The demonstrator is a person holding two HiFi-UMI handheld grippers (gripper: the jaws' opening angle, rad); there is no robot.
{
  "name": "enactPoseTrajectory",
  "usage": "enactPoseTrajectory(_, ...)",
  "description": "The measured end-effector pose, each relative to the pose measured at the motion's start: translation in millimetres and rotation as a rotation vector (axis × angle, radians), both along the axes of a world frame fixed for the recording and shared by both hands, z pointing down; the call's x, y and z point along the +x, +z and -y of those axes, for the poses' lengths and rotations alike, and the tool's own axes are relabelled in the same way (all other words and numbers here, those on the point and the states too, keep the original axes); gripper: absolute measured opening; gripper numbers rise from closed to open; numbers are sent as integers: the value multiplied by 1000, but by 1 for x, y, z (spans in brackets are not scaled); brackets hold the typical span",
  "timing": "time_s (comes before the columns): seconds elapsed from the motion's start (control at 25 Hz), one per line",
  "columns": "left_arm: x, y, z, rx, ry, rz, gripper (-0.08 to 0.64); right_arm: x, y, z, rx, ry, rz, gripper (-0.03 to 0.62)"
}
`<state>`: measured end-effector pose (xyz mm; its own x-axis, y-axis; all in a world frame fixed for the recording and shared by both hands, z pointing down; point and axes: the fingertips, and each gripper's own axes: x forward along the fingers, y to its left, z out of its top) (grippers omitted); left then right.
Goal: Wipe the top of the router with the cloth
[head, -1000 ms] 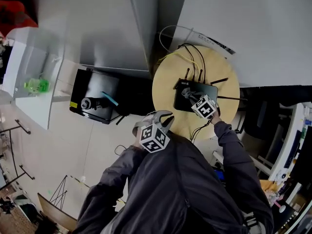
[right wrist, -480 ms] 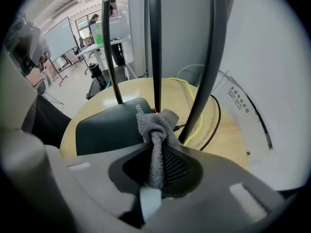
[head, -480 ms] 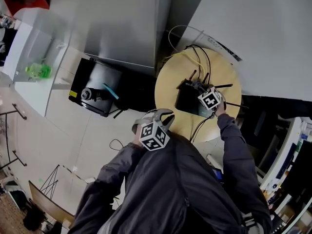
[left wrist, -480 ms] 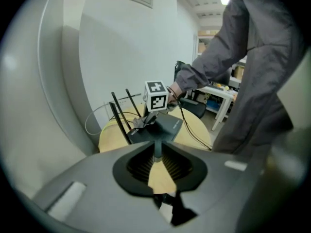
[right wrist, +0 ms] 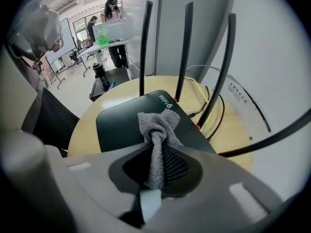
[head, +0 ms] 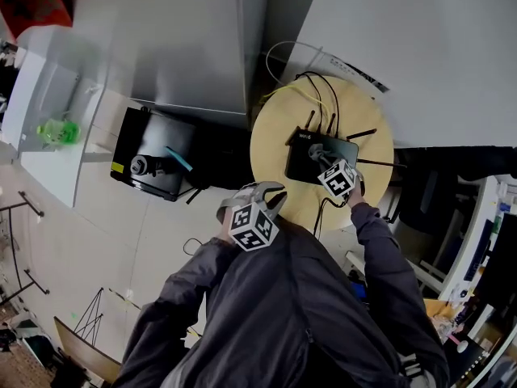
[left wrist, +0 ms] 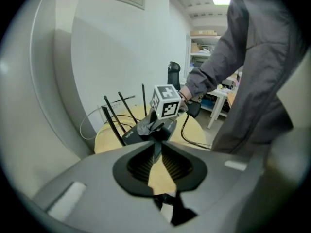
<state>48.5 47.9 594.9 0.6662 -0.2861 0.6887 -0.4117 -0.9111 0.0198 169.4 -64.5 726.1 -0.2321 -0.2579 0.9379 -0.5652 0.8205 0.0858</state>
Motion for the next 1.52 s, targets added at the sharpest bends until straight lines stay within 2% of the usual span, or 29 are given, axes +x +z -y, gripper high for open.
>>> enactPoseTrajectory(0.44,15,0,-18,-8,96,-28,48,-10,0,-79,-30,53,39,37)
enactPoseTrajectory(0.6,17,-1,-18,-6,101,-31,48,-10,1,-83,-27,17,16,38)
enactPoseTrajectory(0.68,16,-1,-16,-3,93,-31,48,-9,1,-82,-49,19,38,38)
enactPoseTrajectory(0.8,14,-2,-13,1,72,-31,48,-1,-5,-67,-55,66,88,38)
enactPoseTrajectory(0.88,12,-2,-9,2,54,-33,48,9,-10,-47,-40,90,89,38)
enactPoseTrajectory(1.2,6,-3,-1,-3,-21,-36,48,58,-3,31,-8,132,6,40)
enactPoseTrajectory(1.52,-6,0,6,-25,-95,-33,41,63,7,54,-27,89,-39,40)
